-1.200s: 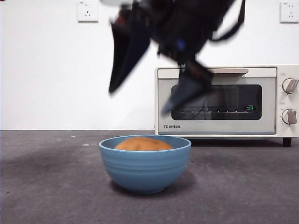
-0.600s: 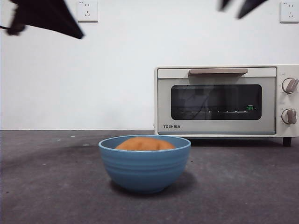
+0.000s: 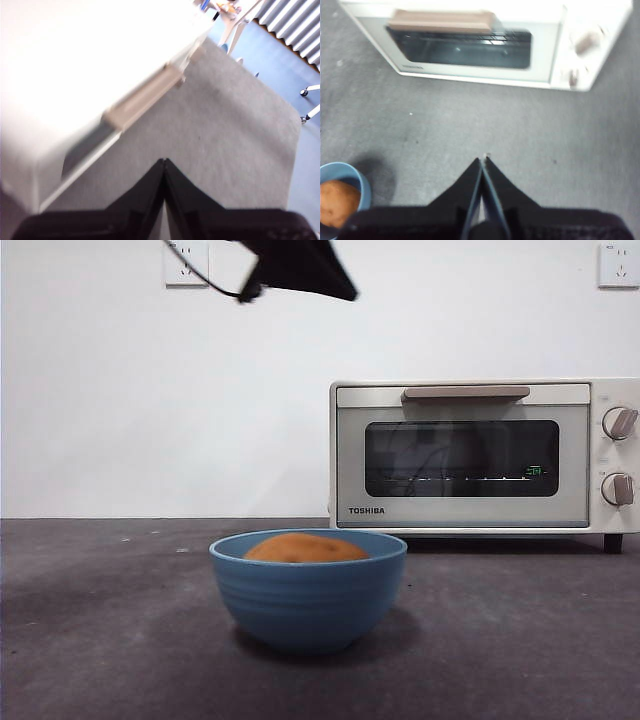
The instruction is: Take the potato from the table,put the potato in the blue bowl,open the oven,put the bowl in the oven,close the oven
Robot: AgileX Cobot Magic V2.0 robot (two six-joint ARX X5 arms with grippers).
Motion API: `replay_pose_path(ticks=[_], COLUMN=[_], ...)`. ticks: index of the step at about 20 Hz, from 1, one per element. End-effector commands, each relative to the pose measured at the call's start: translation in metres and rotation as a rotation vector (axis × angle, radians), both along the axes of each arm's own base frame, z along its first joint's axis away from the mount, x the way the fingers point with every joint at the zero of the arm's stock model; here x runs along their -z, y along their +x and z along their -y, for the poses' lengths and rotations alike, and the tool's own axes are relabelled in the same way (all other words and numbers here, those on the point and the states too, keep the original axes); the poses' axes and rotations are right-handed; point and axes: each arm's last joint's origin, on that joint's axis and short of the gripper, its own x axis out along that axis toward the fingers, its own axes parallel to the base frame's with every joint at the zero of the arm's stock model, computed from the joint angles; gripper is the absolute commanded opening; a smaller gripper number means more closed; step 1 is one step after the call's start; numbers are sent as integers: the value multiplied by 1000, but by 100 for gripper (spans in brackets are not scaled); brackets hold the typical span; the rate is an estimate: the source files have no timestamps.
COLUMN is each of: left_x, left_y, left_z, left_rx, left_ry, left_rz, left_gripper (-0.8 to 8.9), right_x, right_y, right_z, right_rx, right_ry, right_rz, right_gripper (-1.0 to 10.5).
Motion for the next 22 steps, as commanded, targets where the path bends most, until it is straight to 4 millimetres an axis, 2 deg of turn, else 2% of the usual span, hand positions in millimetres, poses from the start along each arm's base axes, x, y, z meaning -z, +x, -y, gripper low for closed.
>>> replay_pose_path(ticks=[1,3,6,9,11,14,22], left_x=[5,13,40,67,77,77,93], left_y=[18,31,46,53,53,44,33], left_z=[23,41,69,91,105,119,119], left_rx=[16,11,28,12,12,-6,18], left_ry=[5,35,112,153,161,210,322], left_rz=[37,99,178,210,235,303,172], left_gripper=[-5,-5,-6,-6,-6,-6,-6], right_x=[19,38,66,82,85,87,87], right_y=[-9,-18,-32,-41,-47,-54,-59], right_z=[8,14,16,13,11,10,8], right_rx=[34,66,96,83,85,84,70], right_ry=[39,81,158,256,260,269,298], right_rz=[-11,-44,-87,-95,-84,-92,-103], right_gripper=[-12,-12,-12,-12,-12,-12,-12])
